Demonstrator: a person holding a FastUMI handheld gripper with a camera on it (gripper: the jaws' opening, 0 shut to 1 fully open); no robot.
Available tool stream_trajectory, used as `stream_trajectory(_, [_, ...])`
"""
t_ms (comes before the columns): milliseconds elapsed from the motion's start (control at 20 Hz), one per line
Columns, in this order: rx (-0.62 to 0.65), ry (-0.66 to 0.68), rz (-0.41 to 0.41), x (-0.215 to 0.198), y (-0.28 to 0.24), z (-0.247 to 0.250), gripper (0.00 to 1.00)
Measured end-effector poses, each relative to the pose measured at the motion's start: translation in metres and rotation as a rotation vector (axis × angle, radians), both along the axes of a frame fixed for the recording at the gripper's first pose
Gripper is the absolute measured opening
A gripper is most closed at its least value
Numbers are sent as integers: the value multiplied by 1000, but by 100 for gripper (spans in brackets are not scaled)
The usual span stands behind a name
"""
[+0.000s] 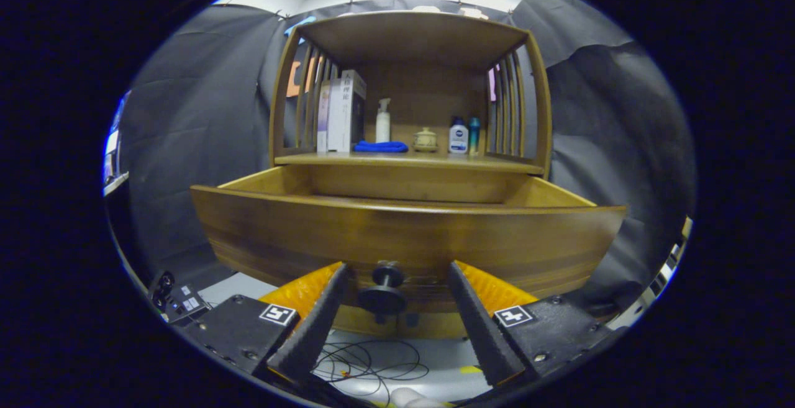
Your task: Pull open the drawer, take out the items inside it, and place them on the countertop above the cabinet.
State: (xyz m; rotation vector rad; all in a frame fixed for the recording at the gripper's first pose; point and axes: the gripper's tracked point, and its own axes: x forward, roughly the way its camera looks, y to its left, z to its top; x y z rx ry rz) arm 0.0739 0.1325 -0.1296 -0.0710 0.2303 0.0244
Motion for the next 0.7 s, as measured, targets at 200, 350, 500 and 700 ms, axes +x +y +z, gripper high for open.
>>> stream_trajectory(200, [10,-89,7,-5,-16,62,100])
stream_trajectory(350, [31,-142,9,5,-27,118,100])
stream_trajectory(500, [60,-114,-8,35,-33,159,100])
stream_trajectory(700, [31,12,-21,85,-31,180,100])
